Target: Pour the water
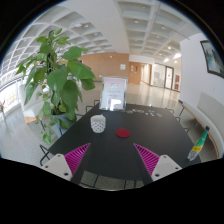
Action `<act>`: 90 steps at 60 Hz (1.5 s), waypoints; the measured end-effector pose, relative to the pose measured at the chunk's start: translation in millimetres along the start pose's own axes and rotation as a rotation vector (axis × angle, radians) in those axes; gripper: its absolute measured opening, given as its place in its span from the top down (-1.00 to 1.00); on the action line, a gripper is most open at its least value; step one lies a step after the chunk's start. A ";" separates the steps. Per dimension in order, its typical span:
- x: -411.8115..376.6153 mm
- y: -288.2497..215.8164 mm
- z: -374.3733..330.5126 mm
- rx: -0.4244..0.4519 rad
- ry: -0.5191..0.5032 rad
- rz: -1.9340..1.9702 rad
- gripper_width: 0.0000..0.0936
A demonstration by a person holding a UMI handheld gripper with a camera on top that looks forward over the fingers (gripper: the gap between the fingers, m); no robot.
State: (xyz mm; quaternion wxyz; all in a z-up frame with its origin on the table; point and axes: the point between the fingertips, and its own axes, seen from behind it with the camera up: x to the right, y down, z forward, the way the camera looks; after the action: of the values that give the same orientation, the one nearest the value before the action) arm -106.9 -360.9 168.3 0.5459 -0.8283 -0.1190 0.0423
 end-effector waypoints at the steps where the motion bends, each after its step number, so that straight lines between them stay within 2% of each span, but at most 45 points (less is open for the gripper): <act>1: -16.7 1.1 10.4 -0.002 0.005 0.001 -0.85; 8: -1.3 21.8 15.3 -0.033 0.026 0.001 -0.83; 14: 45.8 56.0 15.1 -0.086 0.068 0.008 -0.84; 23: 152.7 116.8 -1.2 -0.198 0.170 0.014 -0.84; 30: 231.0 142.1 -14.9 -0.238 0.265 0.058 -0.84; 38: 318.5 143.7 -23.1 -0.218 0.384 0.073 -0.84; 47: 398.0 119.1 -8.4 -0.133 0.474 0.103 -0.84; 57: 437.1 85.7 35.5 -0.033 0.477 0.127 -0.80; 66: 457.8 90.6 74.2 -0.007 0.506 0.139 -0.63; 69: 459.7 97.4 81.7 -0.005 0.519 0.136 -0.46; 71: 465.3 97.8 83.6 0.003 0.544 0.134 -0.21; 80: 468.2 94.2 88.7 0.038 0.546 0.145 -0.03; 85: 475.1 93.2 85.0 0.041 0.589 0.143 0.11; 90: 476.7 82.4 79.0 0.044 0.618 0.103 0.16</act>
State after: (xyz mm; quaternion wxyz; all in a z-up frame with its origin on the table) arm 351.3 -205.3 89.9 0.5712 -0.7948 0.0955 -0.1814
